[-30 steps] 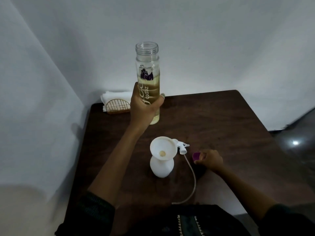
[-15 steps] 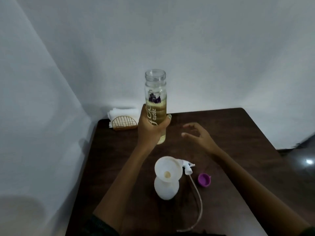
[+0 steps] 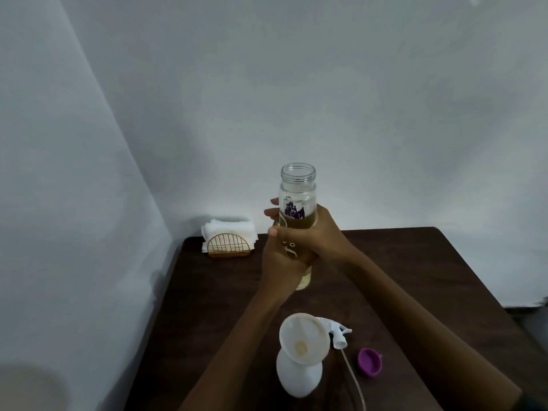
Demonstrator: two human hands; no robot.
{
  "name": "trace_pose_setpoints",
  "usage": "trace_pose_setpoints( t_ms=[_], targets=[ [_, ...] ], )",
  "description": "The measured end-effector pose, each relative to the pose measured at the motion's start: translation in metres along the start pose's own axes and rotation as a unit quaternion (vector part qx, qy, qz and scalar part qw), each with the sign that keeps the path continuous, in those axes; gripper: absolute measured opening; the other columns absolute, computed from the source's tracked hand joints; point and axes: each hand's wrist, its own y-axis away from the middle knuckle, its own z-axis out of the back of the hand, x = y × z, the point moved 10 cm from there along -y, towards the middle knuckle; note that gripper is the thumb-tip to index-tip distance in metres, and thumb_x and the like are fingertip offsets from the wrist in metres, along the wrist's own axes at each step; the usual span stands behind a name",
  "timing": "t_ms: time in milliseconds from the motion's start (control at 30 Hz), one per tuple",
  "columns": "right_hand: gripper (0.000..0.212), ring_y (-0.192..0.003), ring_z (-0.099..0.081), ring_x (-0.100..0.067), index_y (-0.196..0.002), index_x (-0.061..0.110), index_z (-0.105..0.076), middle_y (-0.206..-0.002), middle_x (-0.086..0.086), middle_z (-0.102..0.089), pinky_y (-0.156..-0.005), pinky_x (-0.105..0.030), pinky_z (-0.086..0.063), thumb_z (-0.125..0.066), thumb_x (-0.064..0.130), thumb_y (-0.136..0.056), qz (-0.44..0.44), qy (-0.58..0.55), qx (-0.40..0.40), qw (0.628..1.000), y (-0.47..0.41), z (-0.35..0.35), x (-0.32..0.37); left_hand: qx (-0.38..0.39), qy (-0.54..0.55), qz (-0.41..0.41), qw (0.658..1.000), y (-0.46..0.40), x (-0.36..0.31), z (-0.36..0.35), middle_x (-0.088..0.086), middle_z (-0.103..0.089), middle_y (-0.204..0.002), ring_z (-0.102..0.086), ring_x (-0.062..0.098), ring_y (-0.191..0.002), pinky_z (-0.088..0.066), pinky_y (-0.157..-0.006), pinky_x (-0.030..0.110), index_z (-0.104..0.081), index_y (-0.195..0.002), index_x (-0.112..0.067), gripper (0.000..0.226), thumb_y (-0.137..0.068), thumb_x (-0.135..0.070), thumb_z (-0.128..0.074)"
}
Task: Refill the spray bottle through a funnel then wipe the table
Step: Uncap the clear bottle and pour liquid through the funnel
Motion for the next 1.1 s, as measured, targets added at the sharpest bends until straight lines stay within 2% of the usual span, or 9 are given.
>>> trace_pose_setpoints(
  t_ms=[100, 200, 267, 433, 600, 700, 900, 1000, 1100],
  targets=[
    [0.032, -0.093, -0.069, -0.017, -0.101, 0.011, -0.065, -0.102, -0.004, -0.072, -0.078, -0.028, -0.055, -0.076, 0.004, -0.072, 0.015, 0.003, -0.027, 1.000, 0.002, 0.007, 0.000, 0.056, 0.013, -0.003, 0.998, -0.003, -0.002, -0.005, -0.011, -0.056, -0.108, -0.054, 0.004, -0.105, -0.042, -0.077, 0.000, -0.051, -0.125, -0.011, 0.060, -0.072, -0.006, -0.077],
    [0.028, -0.091, -0.070, -0.020, -0.097, 0.009, -0.067, -0.097, -0.008, -0.073, -0.080, -0.032, -0.056, -0.075, -0.002, -0.073, 0.024, 0.013, -0.042, 0.999, 0.007, 0.013, 0.000, 0.124, -0.011, -0.026, 0.992, -0.003, 0.007, -0.008, -0.005, -0.060, -0.120, -0.057, 0.011, -0.114, -0.051, -0.094, 0.033, -0.052, -0.125, -0.025, 0.072, -0.061, -0.037, -0.084],
    [0.030, -0.089, -0.070, -0.021, -0.099, 0.003, -0.066, -0.095, -0.011, -0.073, -0.079, -0.031, -0.056, -0.076, -0.003, -0.071, 0.026, 0.022, -0.052, 0.998, 0.012, 0.019, -0.002, 0.143, -0.091, -0.037, 0.985, 0.003, 0.015, -0.007, -0.005, -0.054, -0.127, -0.050, 0.013, -0.121, -0.047, -0.098, 0.041, -0.046, -0.128, -0.031, 0.081, -0.058, -0.052, -0.081],
    [0.030, -0.079, -0.071, -0.016, -0.095, -0.002, -0.063, -0.085, -0.009, -0.072, -0.071, -0.025, -0.056, -0.077, -0.005, -0.069, 0.023, 0.080, -0.087, 0.993, 0.031, 0.042, -0.014, 0.219, -0.109, 0.084, 0.966, 0.032, 0.061, -0.003, -0.008, -0.049, -0.137, -0.044, 0.009, -0.125, -0.040, -0.103, 0.034, -0.033, -0.140, -0.033, 0.073, -0.078, -0.057, -0.064],
    [0.030, -0.074, -0.068, -0.015, -0.088, 0.009, -0.063, -0.080, -0.005, -0.070, -0.067, -0.022, -0.054, -0.079, -0.003, -0.066, -0.001, 0.162, -0.082, 0.983, 0.055, 0.053, -0.047, 0.264, -0.149, 0.169, 0.938, 0.072, 0.109, 0.002, -0.012, -0.064, -0.115, -0.059, 0.002, -0.102, -0.050, -0.094, 0.037, -0.057, -0.119, -0.032, 0.044, -0.088, -0.061, -0.044],
    [0.036, -0.075, -0.065, -0.014, -0.092, 0.015, -0.062, -0.083, -0.002, -0.069, -0.066, -0.023, -0.052, -0.079, 0.000, -0.063, -0.037, 0.202, -0.083, 0.975, 0.071, 0.056, -0.074, 0.261, -0.162, 0.185, 0.934, 0.089, 0.124, 0.005, -0.014, -0.067, -0.099, -0.063, 0.004, -0.093, -0.053, -0.087, 0.041, -0.062, -0.105, -0.036, 0.046, -0.085, -0.069, -0.037],
    [0.038, -0.071, -0.063, -0.010, -0.094, 0.022, -0.060, -0.080, 0.005, -0.067, -0.061, -0.026, -0.053, -0.080, 0.015, -0.062, -0.085, 0.280, -0.047, 0.955, 0.098, 0.057, -0.112, 0.209, -0.185, 0.178, 0.944, 0.103, 0.129, 0.007, -0.004, -0.066, -0.077, -0.062, 0.009, -0.074, -0.054, -0.072, 0.037, -0.065, -0.090, -0.027, 0.036, -0.097, -0.049, -0.037],
    [0.039, -0.072, -0.064, -0.011, -0.091, 0.025, -0.058, -0.080, 0.006, -0.067, -0.063, -0.036, -0.054, -0.082, 0.032, -0.062, -0.093, 0.323, -0.025, 0.942, 0.105, 0.054, -0.123, 0.191, -0.198, 0.164, 0.947, 0.104, 0.128, 0.008, -0.006, -0.056, -0.062, -0.054, 0.007, -0.060, -0.040, -0.055, 0.026, -0.061, -0.078, -0.024, 0.034, -0.098, -0.041, -0.040],
    [0.038, -0.070, -0.062, -0.012, -0.086, 0.027, -0.055, -0.077, 0.008, -0.065, -0.061, -0.041, -0.053, -0.083, 0.032, -0.061, -0.096, 0.348, -0.009, 0.933, 0.108, 0.052, -0.130, 0.172, -0.217, 0.148, 0.949, 0.104, 0.126, 0.010, -0.009, -0.046, -0.053, -0.046, 0.006, -0.051, -0.028, -0.050, 0.023, -0.051, -0.064, -0.028, 0.037, -0.098, -0.038, -0.042]
  ],
)
